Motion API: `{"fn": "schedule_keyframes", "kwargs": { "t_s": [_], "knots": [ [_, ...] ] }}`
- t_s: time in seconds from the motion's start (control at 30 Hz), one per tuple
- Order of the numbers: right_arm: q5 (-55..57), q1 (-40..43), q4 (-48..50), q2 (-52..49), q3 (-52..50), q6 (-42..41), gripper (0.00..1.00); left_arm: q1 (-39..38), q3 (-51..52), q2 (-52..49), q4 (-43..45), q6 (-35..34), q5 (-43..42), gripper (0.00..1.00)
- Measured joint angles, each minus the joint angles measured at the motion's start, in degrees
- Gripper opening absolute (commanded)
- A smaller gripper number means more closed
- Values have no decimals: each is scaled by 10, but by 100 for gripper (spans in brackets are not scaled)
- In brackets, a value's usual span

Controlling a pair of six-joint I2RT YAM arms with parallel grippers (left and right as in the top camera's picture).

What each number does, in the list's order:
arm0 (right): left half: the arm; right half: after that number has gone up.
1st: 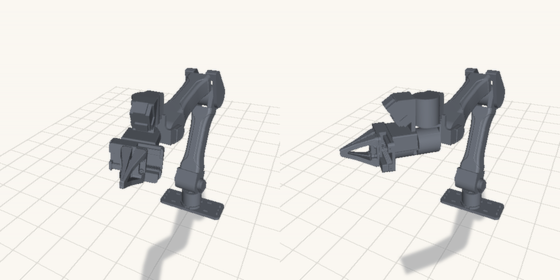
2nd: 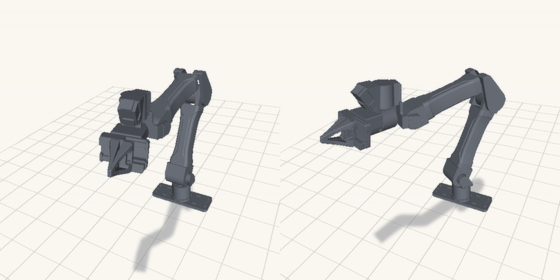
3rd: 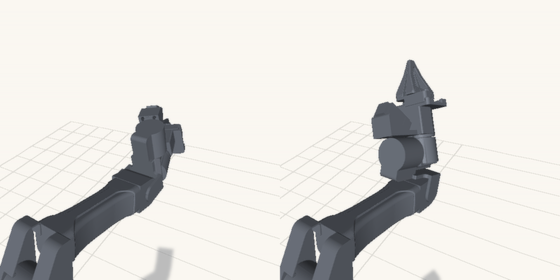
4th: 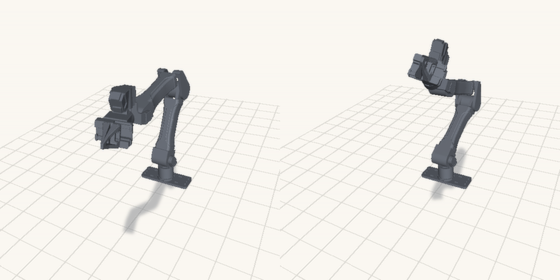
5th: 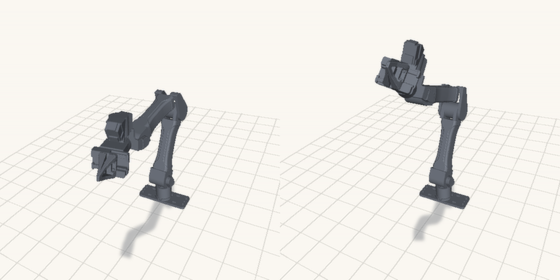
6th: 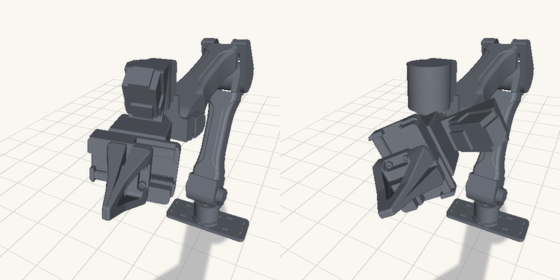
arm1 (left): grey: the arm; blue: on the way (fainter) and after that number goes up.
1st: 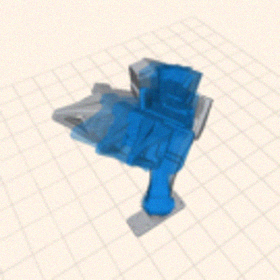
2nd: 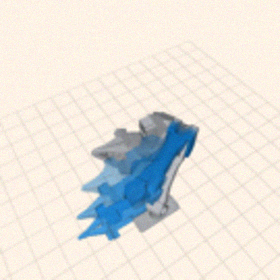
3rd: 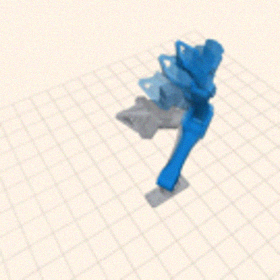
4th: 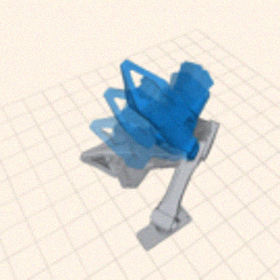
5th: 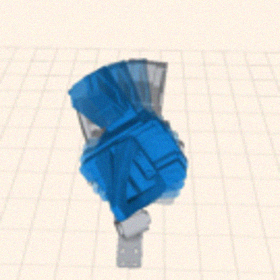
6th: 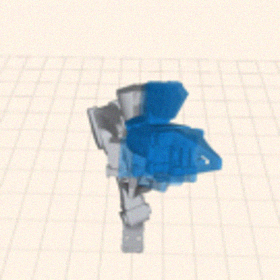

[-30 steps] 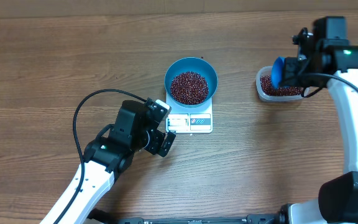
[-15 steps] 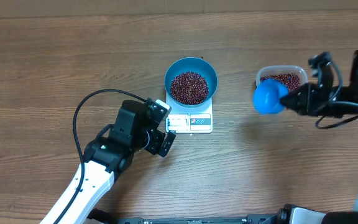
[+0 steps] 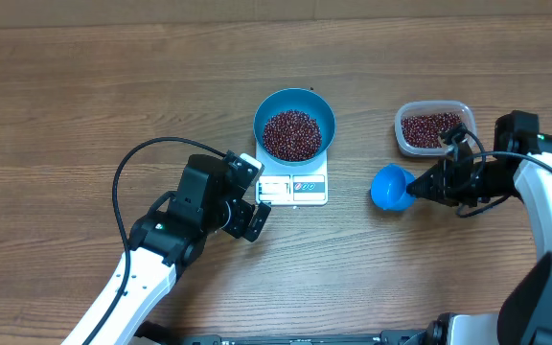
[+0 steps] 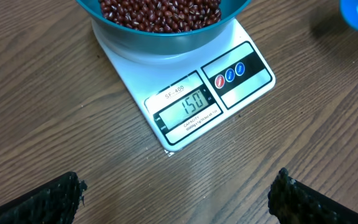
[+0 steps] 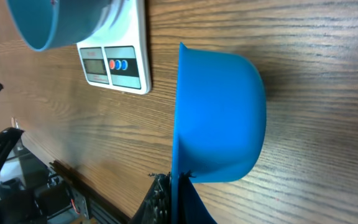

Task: Scoop item into bowl and weigh 150g on scale
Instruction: 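Lower the blue scoop onto the table beside the tub, right gripper, then open the right gripper and lift it away from the scoop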

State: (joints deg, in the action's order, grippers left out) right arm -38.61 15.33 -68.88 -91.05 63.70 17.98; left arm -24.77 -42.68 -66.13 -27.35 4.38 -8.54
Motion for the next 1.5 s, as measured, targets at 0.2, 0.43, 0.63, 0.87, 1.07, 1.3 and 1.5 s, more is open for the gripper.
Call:
{"fn": "schedule_keyframes", "kwargs": {
  "t_s": [0.2, 0.43, 0.63, 0.87, 1.07, 1.3, 1.5],
  "knots": [
    [0, 0, 22, -50, -4, 0, 9, 0, 0, 0, 0, 0, 0, 100],
    [36, 0, 45, -73, -5, -37, 37, 0, 0, 0, 0, 0, 0, 99],
    [63, 0, 51, -73, -5, -67, 53, 0, 0, 0, 0, 0, 0, 100],
    [89, 8, 51, -73, -5, -86, 63, 0, 0, 0, 0, 0, 0, 100],
    [123, 70, 50, -73, -4, -131, 74, 0, 0, 0, 0, 0, 0, 100],
    [178, 127, 1, -73, 75, -174, 82, 0, 0, 0, 0, 0, 0, 100],
    [197, 127, -75, -47, 213, -182, 83, 0, 0, 0, 0, 0, 0, 100]
  ]
}}
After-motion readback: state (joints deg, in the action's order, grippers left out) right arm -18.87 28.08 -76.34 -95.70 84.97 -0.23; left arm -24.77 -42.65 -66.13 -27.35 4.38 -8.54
